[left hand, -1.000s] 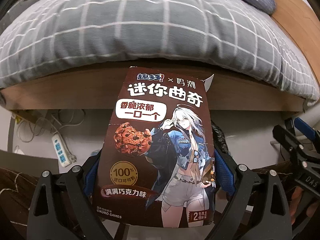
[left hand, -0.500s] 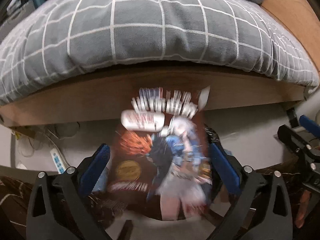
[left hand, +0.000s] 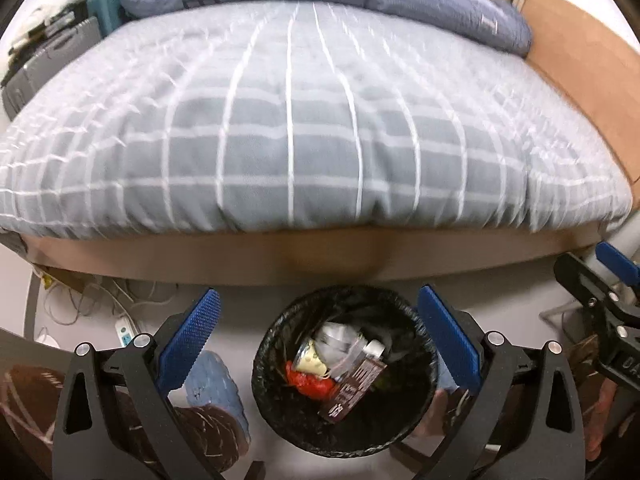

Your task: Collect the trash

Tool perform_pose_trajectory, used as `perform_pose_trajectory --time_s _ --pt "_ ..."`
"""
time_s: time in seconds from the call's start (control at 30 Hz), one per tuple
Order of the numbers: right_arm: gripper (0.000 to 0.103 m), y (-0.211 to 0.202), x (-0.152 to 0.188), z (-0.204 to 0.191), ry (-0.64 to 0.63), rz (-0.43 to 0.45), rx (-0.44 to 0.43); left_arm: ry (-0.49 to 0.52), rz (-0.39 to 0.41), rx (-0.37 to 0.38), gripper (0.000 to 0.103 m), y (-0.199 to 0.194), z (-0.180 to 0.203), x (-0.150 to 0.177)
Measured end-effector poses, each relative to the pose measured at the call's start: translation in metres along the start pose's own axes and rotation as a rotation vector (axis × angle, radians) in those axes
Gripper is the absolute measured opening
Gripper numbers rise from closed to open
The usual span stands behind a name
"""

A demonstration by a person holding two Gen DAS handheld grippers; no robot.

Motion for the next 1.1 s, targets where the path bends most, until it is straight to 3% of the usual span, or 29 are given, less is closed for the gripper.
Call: perform_pose_trajectory --time_s 0.3,0.57,1.1 --pt "0.095 -0.086 -0.028 -0.018 -0.014 0.138 -0.006 0.005 0.188 -0.009 0.097 -0.112 0.0 -0.025" --pt "0.095 -0.139 -0.02 -0.021 0.003 0.173 0.016 0.022 0.229 -0.003 0.097 -0.166 0.0 -0.012" --pt "0.095 -0.148 -0.014 -0.022 -0.007 0.176 0.028 0.002 0.224 -0.034 0.097 -0.169 -0.008 -0.005"
Point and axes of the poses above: each gripper's, at about its wrist camera, not at the fingertips, and y roughly the way its jaws point, z to its right, x to its underside, the point moved 1 cm from there along y, roughly the way its jaws point, and after that the axes turned 4 degrees about -x, right-handed, at the moved point
